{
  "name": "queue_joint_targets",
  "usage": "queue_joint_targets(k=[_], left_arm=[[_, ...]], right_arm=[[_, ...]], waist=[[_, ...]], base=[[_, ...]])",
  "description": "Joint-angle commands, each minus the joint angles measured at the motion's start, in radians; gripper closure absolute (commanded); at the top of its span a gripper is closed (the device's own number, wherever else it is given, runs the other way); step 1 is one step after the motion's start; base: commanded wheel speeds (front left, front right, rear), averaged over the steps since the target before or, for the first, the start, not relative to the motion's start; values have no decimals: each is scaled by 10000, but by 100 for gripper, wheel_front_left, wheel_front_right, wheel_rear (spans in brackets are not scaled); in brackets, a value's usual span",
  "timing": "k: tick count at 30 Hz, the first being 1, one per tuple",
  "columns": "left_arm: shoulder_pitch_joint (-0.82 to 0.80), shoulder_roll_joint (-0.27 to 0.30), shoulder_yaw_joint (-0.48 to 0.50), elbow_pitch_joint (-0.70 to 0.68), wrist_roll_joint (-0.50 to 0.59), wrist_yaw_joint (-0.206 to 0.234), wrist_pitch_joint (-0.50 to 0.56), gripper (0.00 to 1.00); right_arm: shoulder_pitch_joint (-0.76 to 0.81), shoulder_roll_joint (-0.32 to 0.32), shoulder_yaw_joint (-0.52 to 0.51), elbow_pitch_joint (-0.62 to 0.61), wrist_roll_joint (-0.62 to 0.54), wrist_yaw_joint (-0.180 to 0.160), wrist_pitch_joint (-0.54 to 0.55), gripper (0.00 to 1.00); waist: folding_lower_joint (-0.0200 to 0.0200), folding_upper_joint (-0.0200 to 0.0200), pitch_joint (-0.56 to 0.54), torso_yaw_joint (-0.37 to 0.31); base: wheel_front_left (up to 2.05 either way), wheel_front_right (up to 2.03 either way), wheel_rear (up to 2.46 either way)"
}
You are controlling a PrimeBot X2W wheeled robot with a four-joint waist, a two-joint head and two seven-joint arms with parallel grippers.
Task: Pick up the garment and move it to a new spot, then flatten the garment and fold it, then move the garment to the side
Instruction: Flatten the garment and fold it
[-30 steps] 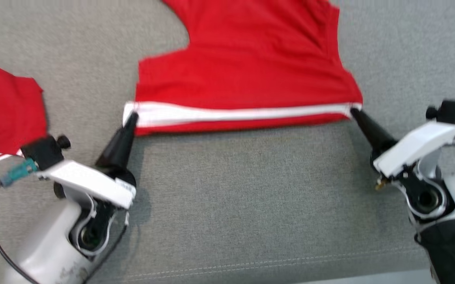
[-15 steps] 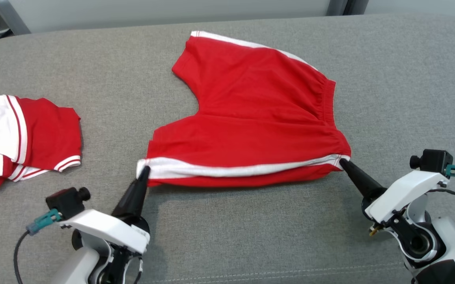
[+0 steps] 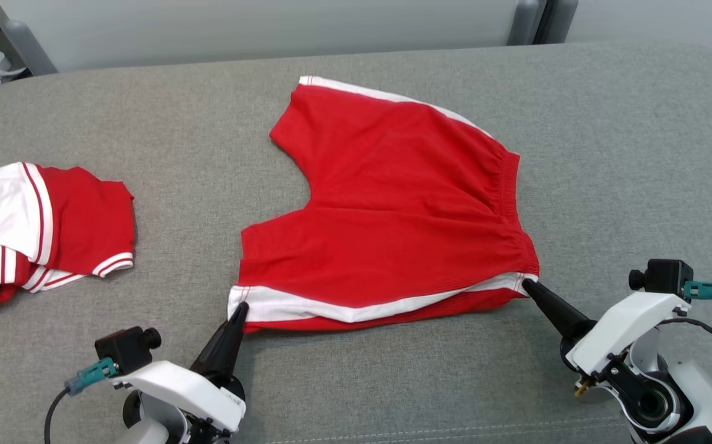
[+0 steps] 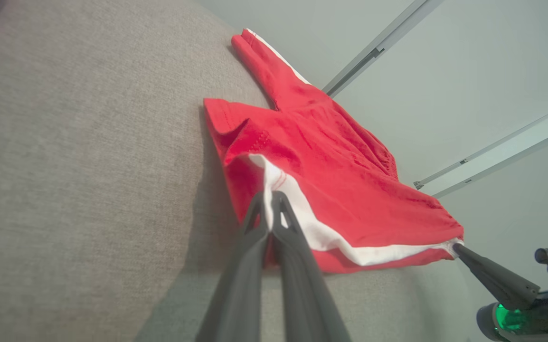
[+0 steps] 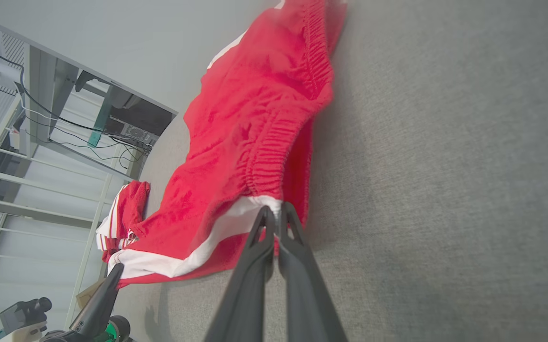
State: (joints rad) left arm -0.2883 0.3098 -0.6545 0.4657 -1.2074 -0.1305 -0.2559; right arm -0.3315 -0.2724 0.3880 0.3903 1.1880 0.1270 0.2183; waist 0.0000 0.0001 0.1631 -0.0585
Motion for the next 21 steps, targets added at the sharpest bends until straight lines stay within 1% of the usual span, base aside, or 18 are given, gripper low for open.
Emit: queue_joint_targets(k=[1, 2, 3, 4, 5, 6, 10, 13, 15, 16, 18, 21], left_arm=[[-109, 184, 323, -140, 13, -2, -58, 100], [-87, 178, 275, -115, 19, -2, -58, 100], [-84, 176, 239, -103, 32, -2, -58, 84], [-90, 175, 215, -86, 61, -2, -58, 54], [-101, 166, 211, -55, 102, -2, -58, 0], [-114, 160, 191, 17, 150, -2, -58, 0], [-216, 140, 431, 429, 614, -2, -58, 0], [-268, 133, 1037, 695, 1542, -2, -59, 0], [-251, 54, 1862, 767, 2458, -2, -59, 0], [-237, 22, 2347, 765, 3103, -2, -59, 0], [-79, -296, 3363, 660, 4129, -2, -59, 0], [187, -753, 4536, 315, 5711, -2, -59, 0]], right_arm=[[75, -171, 115, -202, 115, 37, -71, 100], [70, -170, 134, -199, 166, 37, -61, 100], [59, -168, 183, -190, 177, 37, -46, 100], [45, -163, 241, -164, 160, 37, -48, 100], [23, -172, 285, -108, 97, 37, -98, 75], [-12, -196, 339, -33, -24, 37, -175, 0], [-131, -305, 457, 222, -551, 37, -688, 0], [-227, -527, 377, 390, -1216, 37, -1501, 0], [-326, -580, 136, 477, -1782, 37, -2475, 0], [-374, -582, 49, 535, -2132, 37, -2970, 0], [-446, -507, -152, 728, -2888, 37, -3971, 0], [-478, -259, -556, 1038, -4070, 37, -4641, 0]], waist=[[0, -1, -55, -21], [0, -1, -72, -36], [0, -1, -79, -43], [0, -1, -81, -45], [0, -1, -76, -42], [0, -1, -62, -37], [0, -1, -19, -4], [0, -1, -78, 37], [0, -1, -152, 59], [0, -1, -187, 65], [0, -1, -298, 74], [0, -1, -507, 84]], base=[[0, 0, 0], [0, 0, 0], [0, 0, 0], [0, 0, 0], [0, 0, 0], [0, 0, 0], [0, 0, 0], [0, 0, 0], [0, 0, 0], [0, 0, 0], [0, 0, 0], [0, 0, 0]])
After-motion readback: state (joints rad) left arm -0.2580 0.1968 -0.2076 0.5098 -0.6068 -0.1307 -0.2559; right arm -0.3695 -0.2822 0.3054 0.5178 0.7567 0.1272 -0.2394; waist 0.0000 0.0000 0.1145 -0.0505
